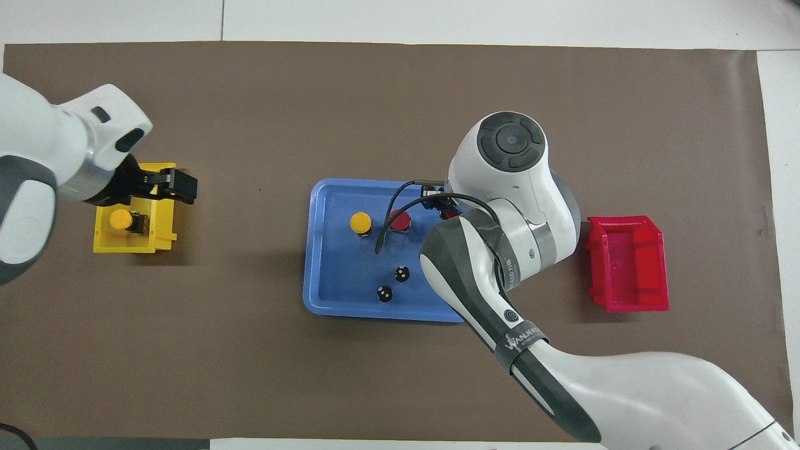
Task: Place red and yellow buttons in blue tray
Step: 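Carry the red button with the right gripper while the left gripper withdraws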
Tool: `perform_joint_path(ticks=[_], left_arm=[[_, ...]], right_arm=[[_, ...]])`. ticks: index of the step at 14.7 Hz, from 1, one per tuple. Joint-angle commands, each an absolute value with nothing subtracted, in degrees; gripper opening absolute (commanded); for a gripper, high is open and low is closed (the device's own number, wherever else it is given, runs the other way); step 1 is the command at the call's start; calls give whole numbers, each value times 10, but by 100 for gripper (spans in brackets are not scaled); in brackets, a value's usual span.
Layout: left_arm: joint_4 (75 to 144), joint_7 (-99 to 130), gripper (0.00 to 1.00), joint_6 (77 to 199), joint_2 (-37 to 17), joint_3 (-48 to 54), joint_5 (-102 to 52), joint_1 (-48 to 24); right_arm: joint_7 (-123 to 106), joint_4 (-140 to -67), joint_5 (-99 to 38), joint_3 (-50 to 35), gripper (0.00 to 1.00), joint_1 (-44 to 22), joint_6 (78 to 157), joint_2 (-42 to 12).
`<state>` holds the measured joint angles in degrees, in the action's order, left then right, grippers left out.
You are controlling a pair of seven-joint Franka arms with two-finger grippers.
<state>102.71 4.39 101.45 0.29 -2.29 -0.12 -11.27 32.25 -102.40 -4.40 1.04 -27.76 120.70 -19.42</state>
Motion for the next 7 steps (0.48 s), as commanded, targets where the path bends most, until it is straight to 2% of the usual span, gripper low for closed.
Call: perform_joint_path(ticks=[1,7], left_arm=[[986,-7,100,984,-10,-14,11,-69],[1005,-56,100,1007,-7,-15,10,-26]], right_arm=[[327,-1040,-49,13,24,-283,1224,-192],[329,-1072,-45,13,38,-283,1257,-196]])
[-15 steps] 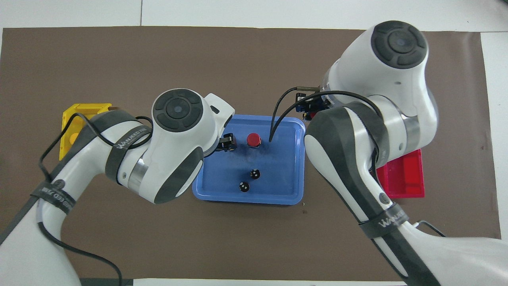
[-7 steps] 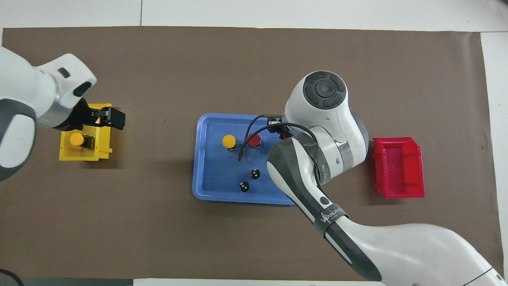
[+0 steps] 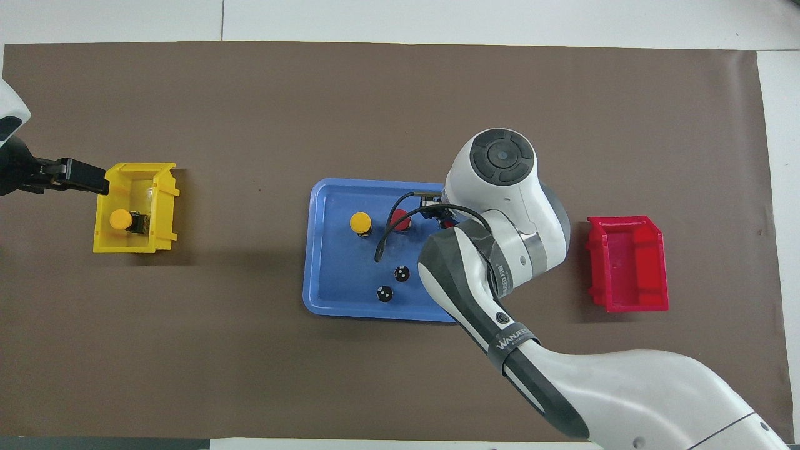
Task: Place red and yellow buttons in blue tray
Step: 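Carry the red button with the right gripper while the left gripper withdraws, then release the red button while the left gripper grasps a yellow button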
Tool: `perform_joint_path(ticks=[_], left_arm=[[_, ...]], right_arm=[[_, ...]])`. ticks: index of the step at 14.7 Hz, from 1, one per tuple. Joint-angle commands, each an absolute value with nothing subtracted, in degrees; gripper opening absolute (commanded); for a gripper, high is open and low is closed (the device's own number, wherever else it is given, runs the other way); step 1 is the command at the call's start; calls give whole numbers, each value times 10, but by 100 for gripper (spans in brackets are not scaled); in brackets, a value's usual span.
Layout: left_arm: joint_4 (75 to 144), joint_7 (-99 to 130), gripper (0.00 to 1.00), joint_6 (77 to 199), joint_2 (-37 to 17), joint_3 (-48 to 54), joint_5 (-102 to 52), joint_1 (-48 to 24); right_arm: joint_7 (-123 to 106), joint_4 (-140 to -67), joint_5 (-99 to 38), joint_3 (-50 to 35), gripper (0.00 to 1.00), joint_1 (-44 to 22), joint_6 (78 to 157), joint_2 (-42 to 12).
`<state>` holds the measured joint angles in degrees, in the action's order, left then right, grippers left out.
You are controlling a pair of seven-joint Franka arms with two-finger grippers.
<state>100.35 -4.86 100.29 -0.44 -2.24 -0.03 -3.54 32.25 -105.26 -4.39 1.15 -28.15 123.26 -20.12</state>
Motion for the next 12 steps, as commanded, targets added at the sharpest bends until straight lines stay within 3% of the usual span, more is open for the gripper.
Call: perform_joint_path(ticks=[1,3,4,5,6,10,12], left_arm=[[1021,-56,100,1025,-3,-14,11,-17],[1056,-50,100,1068,2,-14,10,-8],[1066,-50,100,1087,-4,-14,10,-8],[1070,-51,100,1108,-14,-14,10,-7],[1072,-52,100,1127,-30,-14,11,-7],[1091,-52,74,1191,-68,-14,10,4],[1125,-50,73,1226,-65,-14,10,5]], right_arm=[[329,-1076,-46,13,42,-283,1263,-196],[329,-1064,-46,13,69,-280,1257,-197],[329,-1051,-45,15,90,-279,1252,-197],[328,-1036,-45,17,100,-275,1243,-196],[326,-1014,-42,20,100,-269,1224,-194],[282,-914,-17,22,100,-184,1070,-147],[242,-867,-14,23,100,-133,976,-127]])
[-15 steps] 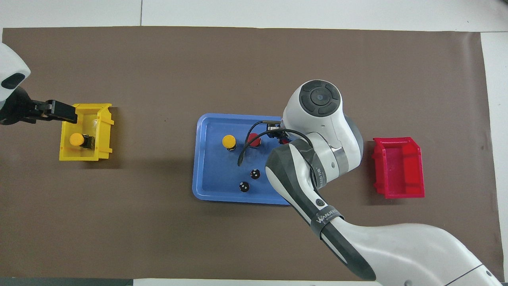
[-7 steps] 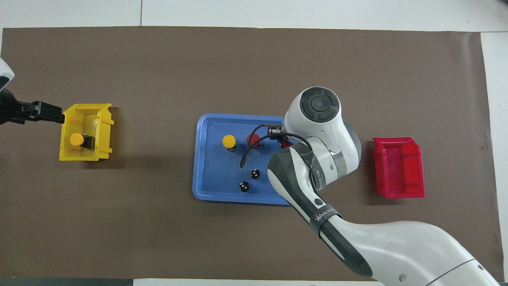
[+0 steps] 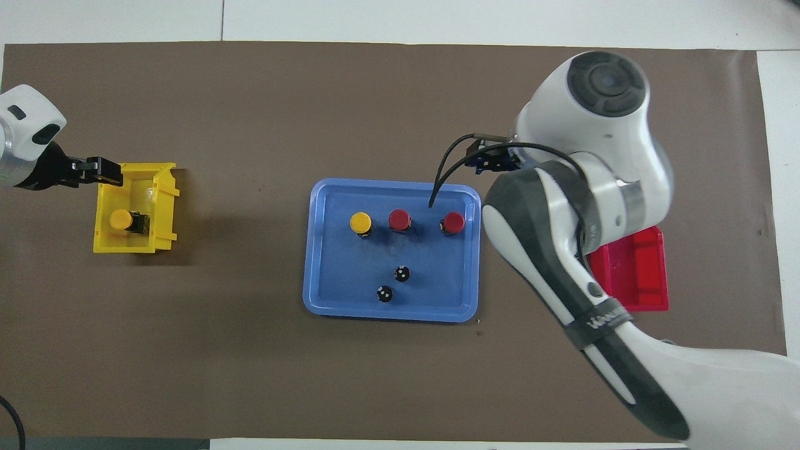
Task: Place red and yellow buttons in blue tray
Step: 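Release the red button while the left gripper grasps a yellow button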
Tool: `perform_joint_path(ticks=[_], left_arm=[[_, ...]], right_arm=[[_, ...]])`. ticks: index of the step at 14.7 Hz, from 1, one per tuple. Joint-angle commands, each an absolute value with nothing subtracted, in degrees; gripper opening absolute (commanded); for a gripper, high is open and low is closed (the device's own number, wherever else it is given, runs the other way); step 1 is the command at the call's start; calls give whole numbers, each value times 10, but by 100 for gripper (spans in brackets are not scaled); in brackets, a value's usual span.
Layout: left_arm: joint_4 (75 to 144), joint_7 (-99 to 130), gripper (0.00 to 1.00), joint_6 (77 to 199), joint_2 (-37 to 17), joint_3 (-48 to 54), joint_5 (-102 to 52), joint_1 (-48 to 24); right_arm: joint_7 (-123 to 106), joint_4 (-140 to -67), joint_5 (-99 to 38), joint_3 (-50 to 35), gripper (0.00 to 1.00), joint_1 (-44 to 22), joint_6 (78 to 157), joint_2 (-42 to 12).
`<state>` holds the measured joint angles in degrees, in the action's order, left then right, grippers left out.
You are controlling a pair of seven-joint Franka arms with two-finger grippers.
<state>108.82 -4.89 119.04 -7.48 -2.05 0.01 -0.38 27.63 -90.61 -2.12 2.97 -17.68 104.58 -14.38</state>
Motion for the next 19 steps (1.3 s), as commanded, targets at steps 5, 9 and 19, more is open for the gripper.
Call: perform_joint_path(ticks=[5,9,19], left_arm=[[1183,-49,73,1260,-53,-14,10,16],[1216,-51,73,1273,-38,-14,10,17],[1249,-49,68,1288,-24,-14,10,18]], right_arm=[[142,-834,-14,22,100,-61,862,-52],[81,-786,13,35,100,-32,801,-54],[-11,-908,18,32,100,34,808,32]])
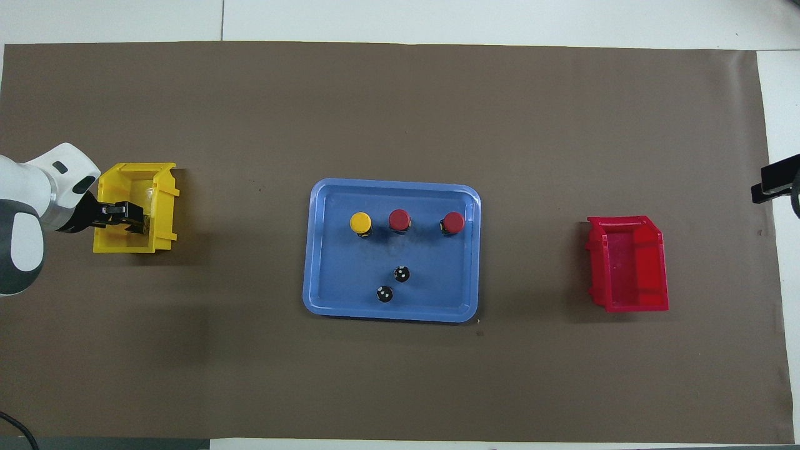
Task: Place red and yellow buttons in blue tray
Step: 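Lift the yellow button with the left gripper while the right gripper withdraws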
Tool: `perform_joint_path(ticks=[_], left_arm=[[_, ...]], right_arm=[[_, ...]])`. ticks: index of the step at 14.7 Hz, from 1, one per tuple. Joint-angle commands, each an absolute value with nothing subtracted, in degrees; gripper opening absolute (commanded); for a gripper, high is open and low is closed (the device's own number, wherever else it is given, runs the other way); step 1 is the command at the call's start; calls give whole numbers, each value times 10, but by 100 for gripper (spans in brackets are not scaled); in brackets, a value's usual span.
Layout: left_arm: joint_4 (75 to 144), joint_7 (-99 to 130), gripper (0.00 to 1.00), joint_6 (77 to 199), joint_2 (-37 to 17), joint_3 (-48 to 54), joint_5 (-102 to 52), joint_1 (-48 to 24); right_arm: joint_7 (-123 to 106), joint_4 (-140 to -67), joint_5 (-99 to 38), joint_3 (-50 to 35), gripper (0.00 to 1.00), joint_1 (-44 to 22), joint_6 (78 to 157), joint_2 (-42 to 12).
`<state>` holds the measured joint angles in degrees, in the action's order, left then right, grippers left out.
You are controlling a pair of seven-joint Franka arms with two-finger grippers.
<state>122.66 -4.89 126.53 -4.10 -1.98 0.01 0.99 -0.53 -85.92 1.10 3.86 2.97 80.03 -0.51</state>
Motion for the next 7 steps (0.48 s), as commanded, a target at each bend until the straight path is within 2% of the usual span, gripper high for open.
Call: perform_joint_path(ticks=[1,4,7], left_arm=[[1249,-49,64,1289,-24,-14,10,19],[1250,-50,58,1291,-24,-14,10,27],[1251,-50,58,1299,-31,-14,10,27]], right_arm=[[-11,-904,18,31,100,33,809,27],[-9,-898,20,30,100,27,822,12],[-7,-899,18,30,100,30,817,12]])
